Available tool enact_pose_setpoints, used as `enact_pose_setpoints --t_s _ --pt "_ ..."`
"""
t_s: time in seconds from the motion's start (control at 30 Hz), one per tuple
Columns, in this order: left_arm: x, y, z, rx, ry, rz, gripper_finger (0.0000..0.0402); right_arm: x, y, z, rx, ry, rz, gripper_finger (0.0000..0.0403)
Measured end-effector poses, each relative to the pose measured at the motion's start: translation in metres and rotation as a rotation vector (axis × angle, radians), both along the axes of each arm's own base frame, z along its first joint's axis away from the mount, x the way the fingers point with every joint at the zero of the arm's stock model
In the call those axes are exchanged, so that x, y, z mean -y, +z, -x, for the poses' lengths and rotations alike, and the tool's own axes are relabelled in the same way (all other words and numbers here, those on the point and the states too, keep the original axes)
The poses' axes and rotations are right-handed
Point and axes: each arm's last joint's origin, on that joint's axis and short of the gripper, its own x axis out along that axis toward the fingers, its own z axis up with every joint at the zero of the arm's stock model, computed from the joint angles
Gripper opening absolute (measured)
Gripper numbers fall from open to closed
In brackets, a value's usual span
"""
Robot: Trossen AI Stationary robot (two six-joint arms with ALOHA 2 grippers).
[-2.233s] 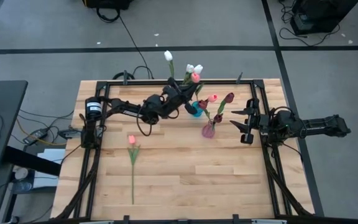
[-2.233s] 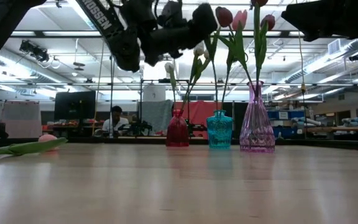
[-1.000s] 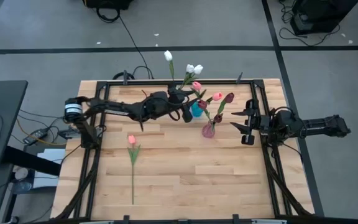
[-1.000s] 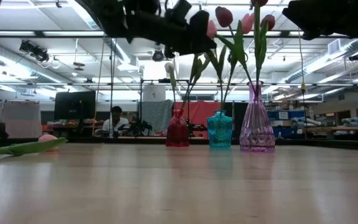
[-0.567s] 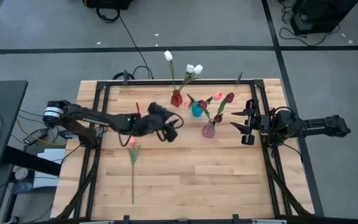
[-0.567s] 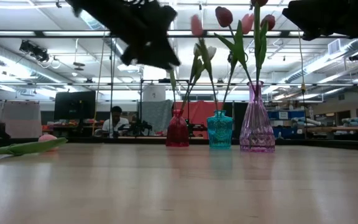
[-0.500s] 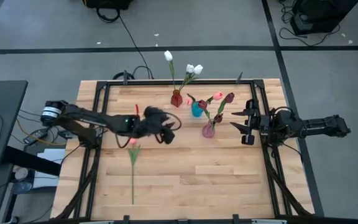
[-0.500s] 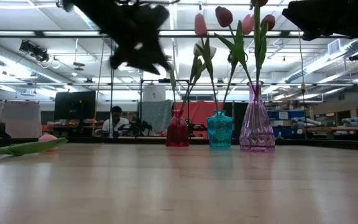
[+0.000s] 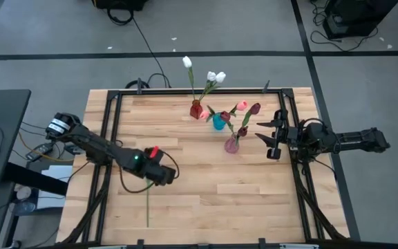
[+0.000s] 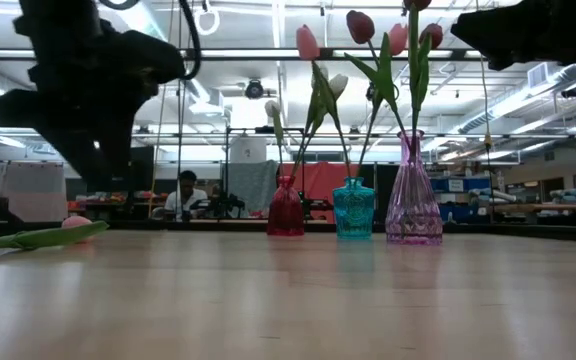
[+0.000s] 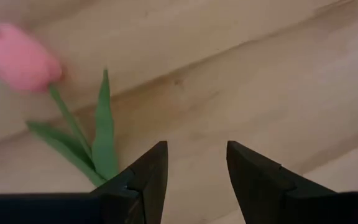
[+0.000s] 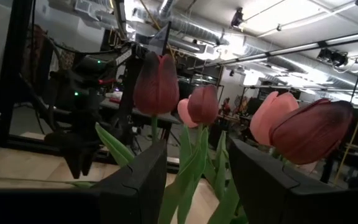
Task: Sort flowers into vase by color
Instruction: Put the pink tulip into the blue vase
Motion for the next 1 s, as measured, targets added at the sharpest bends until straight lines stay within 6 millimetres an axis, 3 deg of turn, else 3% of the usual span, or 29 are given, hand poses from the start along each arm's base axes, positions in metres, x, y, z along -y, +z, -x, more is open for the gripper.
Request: enact_pose_setpoints --t_s 0.47,0.87,1.0 --pt "0.008 -0.033 -0.003 -0.166 0.068 -0.045 0.0170 0.000 -0.001 -0.003 -0.010 0.000 0.000 0.0185" --pt "0.002 -0.025 0.012 -0.334 0.107 -0.132 0.0170 0.000 0.000 -0.003 -0.002 0.002 -0.003 0.0185" --pt "-0.001 -0.032 0.015 -0.332 0.110 -0.178 0.0170 0.000 0.000 -0.003 0.006 0.002 -0.004 0.0185"
